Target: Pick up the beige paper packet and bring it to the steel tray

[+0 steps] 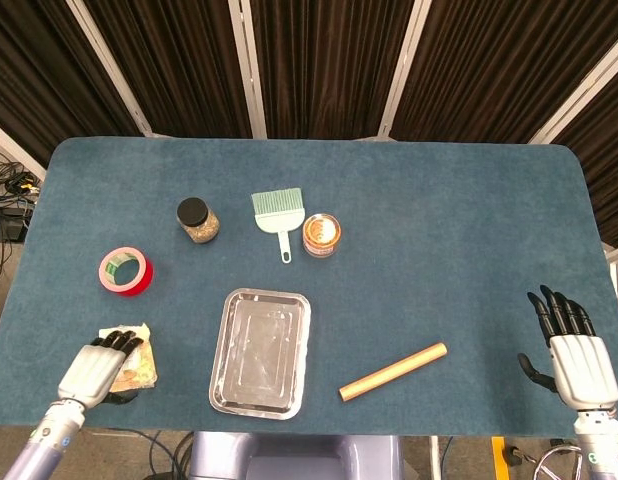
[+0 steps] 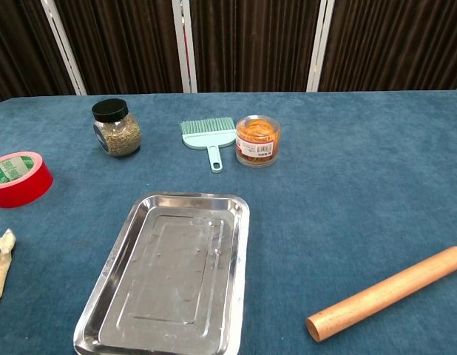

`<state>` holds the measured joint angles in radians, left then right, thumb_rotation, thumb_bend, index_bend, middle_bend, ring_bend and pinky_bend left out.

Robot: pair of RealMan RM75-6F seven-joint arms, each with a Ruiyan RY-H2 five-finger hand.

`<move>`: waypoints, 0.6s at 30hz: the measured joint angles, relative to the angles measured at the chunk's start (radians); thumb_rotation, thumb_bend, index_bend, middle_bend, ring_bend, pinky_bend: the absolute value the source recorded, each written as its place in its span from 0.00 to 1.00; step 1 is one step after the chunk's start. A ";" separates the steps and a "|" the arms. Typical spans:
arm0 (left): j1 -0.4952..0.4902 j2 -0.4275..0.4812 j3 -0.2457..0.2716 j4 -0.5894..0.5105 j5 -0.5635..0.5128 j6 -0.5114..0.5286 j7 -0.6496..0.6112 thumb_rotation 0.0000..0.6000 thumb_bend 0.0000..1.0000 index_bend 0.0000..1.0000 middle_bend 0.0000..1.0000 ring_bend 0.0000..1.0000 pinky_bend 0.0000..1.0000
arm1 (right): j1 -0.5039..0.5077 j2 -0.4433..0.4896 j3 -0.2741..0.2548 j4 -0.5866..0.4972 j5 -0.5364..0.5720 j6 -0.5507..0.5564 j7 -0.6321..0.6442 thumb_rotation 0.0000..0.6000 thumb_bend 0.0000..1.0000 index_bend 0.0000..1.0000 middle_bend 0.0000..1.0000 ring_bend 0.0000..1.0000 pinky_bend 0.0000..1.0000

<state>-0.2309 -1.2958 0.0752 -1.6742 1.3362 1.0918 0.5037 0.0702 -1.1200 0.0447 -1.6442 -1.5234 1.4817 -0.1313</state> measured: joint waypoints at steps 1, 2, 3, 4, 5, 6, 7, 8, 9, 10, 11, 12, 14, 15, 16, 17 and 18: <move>-0.001 -0.012 -0.002 0.007 -0.003 0.002 0.011 1.00 0.37 0.61 0.59 0.53 0.64 | 0.000 0.001 0.000 0.000 0.001 0.001 0.002 1.00 0.30 0.00 0.00 0.00 0.10; -0.001 -0.023 -0.003 0.014 -0.006 0.005 0.023 1.00 0.39 0.65 0.64 0.58 0.67 | -0.001 0.001 0.001 0.001 0.001 0.001 0.004 1.00 0.30 0.00 0.00 0.00 0.10; -0.001 -0.037 -0.005 0.022 -0.008 0.014 0.039 1.00 0.39 0.67 0.66 0.59 0.69 | -0.001 0.002 0.001 0.001 0.002 0.001 0.004 1.00 0.30 0.00 0.00 0.00 0.10; -0.001 -0.044 -0.007 0.024 -0.009 0.022 0.047 1.00 0.40 0.69 0.68 0.61 0.70 | -0.001 0.003 0.002 0.002 0.003 0.001 0.005 1.00 0.30 0.00 0.00 0.00 0.10; 0.000 -0.047 -0.008 0.023 -0.008 0.033 0.050 1.00 0.40 0.70 0.68 0.62 0.70 | -0.002 0.003 0.002 0.002 0.004 0.002 0.006 1.00 0.30 0.00 0.00 0.00 0.10; 0.002 -0.048 -0.011 0.019 -0.006 0.047 0.048 1.00 0.40 0.70 0.68 0.62 0.70 | -0.003 0.004 0.002 0.001 0.004 0.003 0.008 1.00 0.30 0.00 0.00 0.00 0.10; 0.003 -0.047 -0.013 0.014 -0.002 0.059 0.044 1.00 0.40 0.70 0.68 0.62 0.70 | -0.003 0.004 0.002 0.001 0.004 0.004 0.008 1.00 0.30 0.00 0.00 0.00 0.10; 0.004 -0.044 -0.016 0.005 0.006 0.070 0.037 1.00 0.40 0.70 0.68 0.62 0.70 | -0.004 0.004 0.002 0.001 0.003 0.006 0.009 1.00 0.30 0.00 0.00 0.00 0.10; 0.005 -0.037 -0.020 -0.010 0.020 0.087 0.025 1.00 0.40 0.70 0.68 0.62 0.70 | -0.005 0.005 0.002 0.000 0.002 0.008 0.009 1.00 0.30 0.00 0.00 0.00 0.10; 0.005 -0.030 -0.023 -0.024 0.033 0.100 0.014 1.00 0.39 0.69 0.68 0.62 0.70 | -0.005 0.004 0.002 0.000 0.002 0.009 0.009 1.00 0.30 0.00 0.00 0.00 0.10; 0.005 -0.022 -0.026 -0.041 0.046 0.114 0.002 1.00 0.39 0.69 0.68 0.62 0.70 | -0.005 0.004 0.002 -0.001 0.002 0.009 0.008 1.00 0.30 0.00 0.00 0.00 0.10; 0.005 -0.010 -0.032 -0.067 0.065 0.132 -0.014 1.00 0.39 0.68 0.67 0.61 0.70 | -0.005 0.004 0.002 -0.001 0.002 0.008 0.007 1.00 0.30 0.00 0.00 0.00 0.10; 0.003 0.010 -0.044 -0.112 0.100 0.157 -0.035 1.00 0.37 0.66 0.65 0.60 0.69 | -0.004 0.003 0.002 -0.001 0.001 0.007 0.004 1.00 0.30 0.00 0.00 0.00 0.10; 0.001 0.023 -0.053 -0.146 0.125 0.174 -0.046 1.00 0.36 0.66 0.64 0.59 0.68 | -0.004 0.003 0.001 -0.001 0.001 0.006 0.002 1.00 0.30 0.00 0.00 0.00 0.10; -0.003 0.032 -0.062 -0.171 0.143 0.185 -0.053 1.00 0.36 0.64 0.63 0.58 0.67 | -0.004 0.002 0.001 -0.001 0.000 0.005 0.000 1.00 0.30 0.00 0.00 0.00 0.10; -0.009 0.040 -0.071 -0.197 0.159 0.193 -0.057 1.00 0.36 0.63 0.61 0.57 0.66 | -0.003 0.002 0.000 -0.002 0.000 0.005 -0.002 1.00 0.30 0.00 0.00 0.00 0.10; -0.022 0.046 -0.086 -0.227 0.178 0.196 -0.056 1.00 0.36 0.62 0.61 0.56 0.65 | -0.003 0.002 0.001 -0.002 0.002 0.004 -0.002 1.00 0.30 0.00 0.00 0.00 0.10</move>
<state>-0.2529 -1.2494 -0.0113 -1.9009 1.5138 1.2879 0.4478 0.0671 -1.1183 0.0456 -1.6458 -1.5216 1.4854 -0.1329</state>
